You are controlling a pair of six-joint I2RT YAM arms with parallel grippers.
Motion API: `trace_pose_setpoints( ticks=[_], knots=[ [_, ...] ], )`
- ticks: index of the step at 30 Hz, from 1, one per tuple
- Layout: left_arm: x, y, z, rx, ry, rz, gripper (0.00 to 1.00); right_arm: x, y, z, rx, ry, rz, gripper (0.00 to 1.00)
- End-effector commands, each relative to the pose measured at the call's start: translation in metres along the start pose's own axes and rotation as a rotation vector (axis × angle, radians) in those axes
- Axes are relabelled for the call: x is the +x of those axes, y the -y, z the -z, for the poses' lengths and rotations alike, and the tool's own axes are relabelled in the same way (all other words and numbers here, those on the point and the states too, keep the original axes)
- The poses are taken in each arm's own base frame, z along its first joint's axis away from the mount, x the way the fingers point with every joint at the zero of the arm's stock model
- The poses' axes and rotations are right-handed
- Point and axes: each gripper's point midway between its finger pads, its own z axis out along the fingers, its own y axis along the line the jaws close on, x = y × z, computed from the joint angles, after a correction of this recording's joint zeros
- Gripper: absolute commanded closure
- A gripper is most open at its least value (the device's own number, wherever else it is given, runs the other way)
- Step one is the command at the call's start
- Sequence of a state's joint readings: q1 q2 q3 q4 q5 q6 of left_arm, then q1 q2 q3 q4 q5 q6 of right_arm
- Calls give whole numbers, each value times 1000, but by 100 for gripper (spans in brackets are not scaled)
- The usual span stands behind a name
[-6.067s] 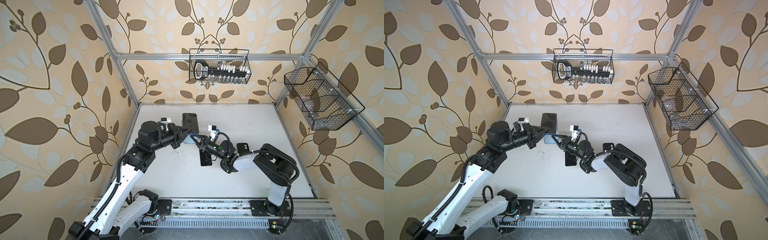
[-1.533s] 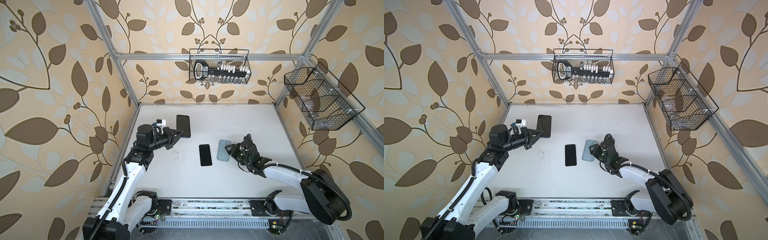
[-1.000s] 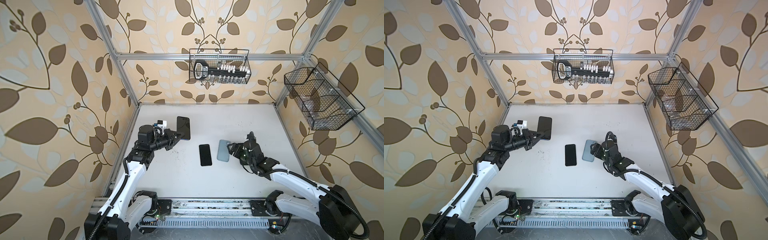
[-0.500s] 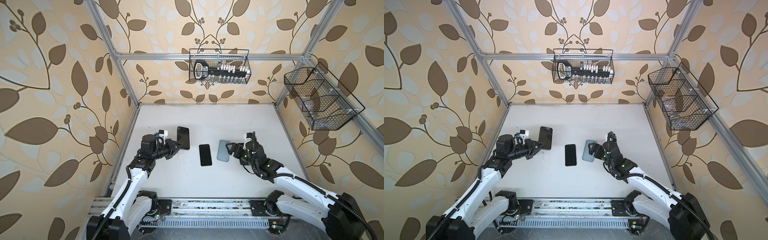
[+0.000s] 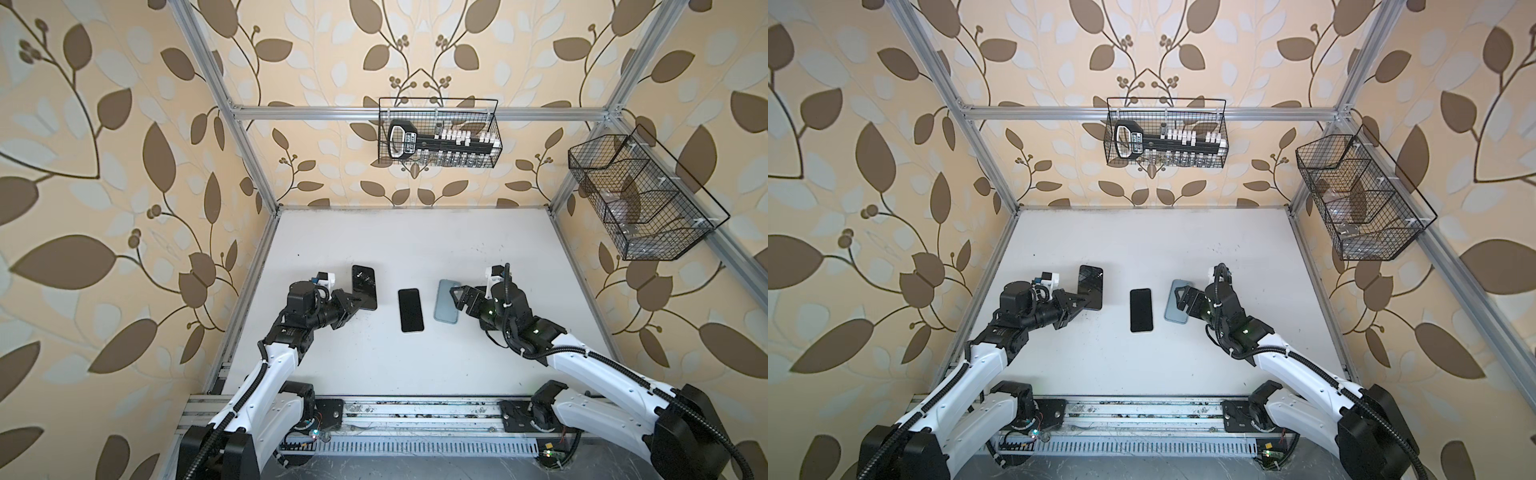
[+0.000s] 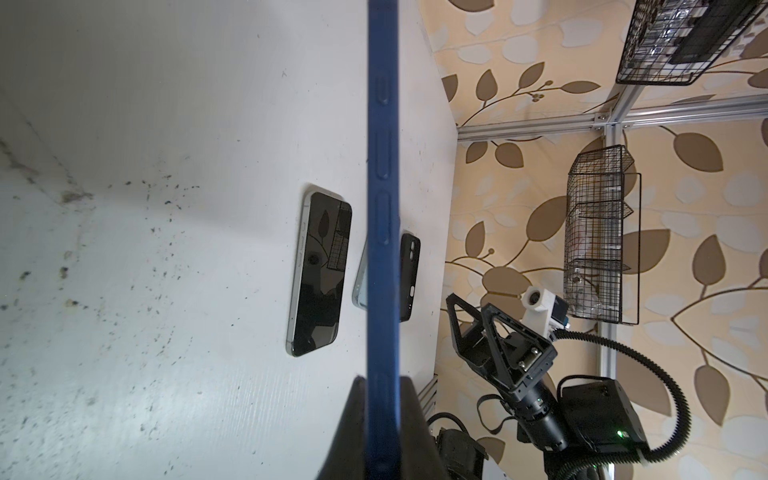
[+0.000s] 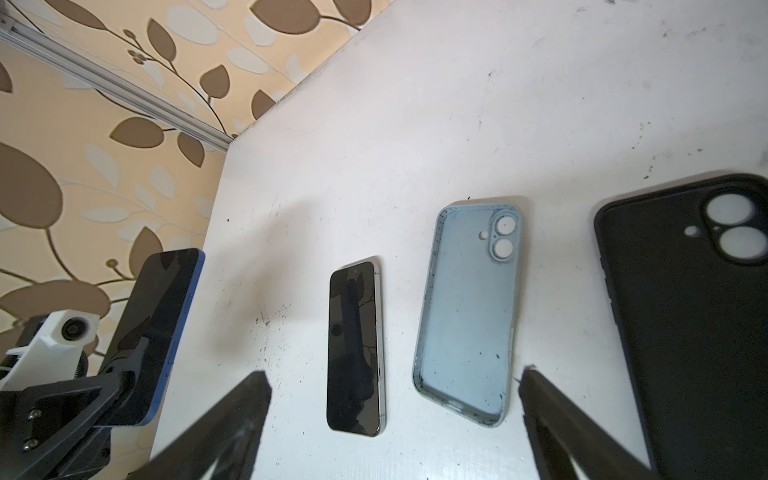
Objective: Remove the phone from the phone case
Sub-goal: 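Lower the blue-edged phone with the left gripper onto the table beside the other phone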
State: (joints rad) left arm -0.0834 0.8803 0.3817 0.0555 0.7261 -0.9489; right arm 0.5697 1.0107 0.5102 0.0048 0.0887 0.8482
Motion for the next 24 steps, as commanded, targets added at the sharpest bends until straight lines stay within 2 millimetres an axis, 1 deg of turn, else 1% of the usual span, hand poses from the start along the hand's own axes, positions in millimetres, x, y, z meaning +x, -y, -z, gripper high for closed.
trace_pose_setpoints(
  ticks=[1, 4, 10, 18, 24],
  knots=[
    [-11, 11, 0, 57, 42, -87, 100, 3, -2, 2, -26, 1, -7, 6],
    [-11, 9, -4, 71, 36, -77, 100, 5, -2, 2, -36, -3, -12, 6],
    [-12, 6, -4, 62, 51, -89, 100, 8, -4, -3, -43, -19, -14, 6],
    [-11, -6, -8, 46, 55, -78, 100, 12, -7, -9, -60, -36, -29, 6],
    [-13, -18, -13, 20, 58, -72, 100, 14, -3, -9, -55, -38, -28, 6]
  ],
)
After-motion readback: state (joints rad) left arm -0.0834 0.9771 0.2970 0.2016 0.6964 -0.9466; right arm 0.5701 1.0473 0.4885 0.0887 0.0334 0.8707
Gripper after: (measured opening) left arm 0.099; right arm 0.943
